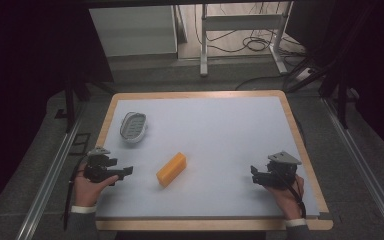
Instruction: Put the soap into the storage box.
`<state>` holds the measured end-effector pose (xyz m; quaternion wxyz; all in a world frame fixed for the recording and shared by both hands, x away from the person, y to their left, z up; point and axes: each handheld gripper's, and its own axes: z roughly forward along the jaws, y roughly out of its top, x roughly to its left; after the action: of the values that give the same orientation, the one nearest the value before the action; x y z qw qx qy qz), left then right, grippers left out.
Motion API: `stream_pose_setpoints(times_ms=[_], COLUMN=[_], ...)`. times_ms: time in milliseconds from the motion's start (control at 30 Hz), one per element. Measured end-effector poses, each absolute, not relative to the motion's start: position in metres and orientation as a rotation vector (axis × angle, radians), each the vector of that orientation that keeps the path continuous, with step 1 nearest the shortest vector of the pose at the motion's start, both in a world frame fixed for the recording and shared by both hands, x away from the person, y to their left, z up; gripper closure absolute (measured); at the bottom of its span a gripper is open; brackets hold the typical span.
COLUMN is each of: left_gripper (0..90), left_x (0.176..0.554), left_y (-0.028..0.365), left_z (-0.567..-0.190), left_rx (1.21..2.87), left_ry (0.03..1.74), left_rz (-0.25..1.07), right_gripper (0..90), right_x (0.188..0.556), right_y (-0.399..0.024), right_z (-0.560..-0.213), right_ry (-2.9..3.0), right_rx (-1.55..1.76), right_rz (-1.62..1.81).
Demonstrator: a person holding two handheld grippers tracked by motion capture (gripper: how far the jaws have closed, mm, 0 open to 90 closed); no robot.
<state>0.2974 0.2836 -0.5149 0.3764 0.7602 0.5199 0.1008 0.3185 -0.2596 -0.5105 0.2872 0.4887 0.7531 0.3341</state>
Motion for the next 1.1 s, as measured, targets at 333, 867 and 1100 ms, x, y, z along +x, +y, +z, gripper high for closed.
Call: stream_pose_setpoints(times_ms=[333,867,1100], left_gripper=[17.7,18.6,18.9], left_x=[0.299,0.29,0.285], left_y=[0.28,0.27,0.275], left_z=[-0.518,-0.512,-0.502], left_rx=[1.962,1.995,1.991], left_ry=[1.356,1.359,1.369], left_rz=[0.226,0.277,0.272], right_gripper=[3.3,2.9,3.7], right_x=[0.319,0.314,0.315], right_y=[-0.263,-0.27,-0.269], right_z=[-0.513,-0.518,-0.516], right_ry=[1.976,2.008,2.012], right_rx=[1.361,1.357,1.325], right_rz=[0.885,0.94,0.941])
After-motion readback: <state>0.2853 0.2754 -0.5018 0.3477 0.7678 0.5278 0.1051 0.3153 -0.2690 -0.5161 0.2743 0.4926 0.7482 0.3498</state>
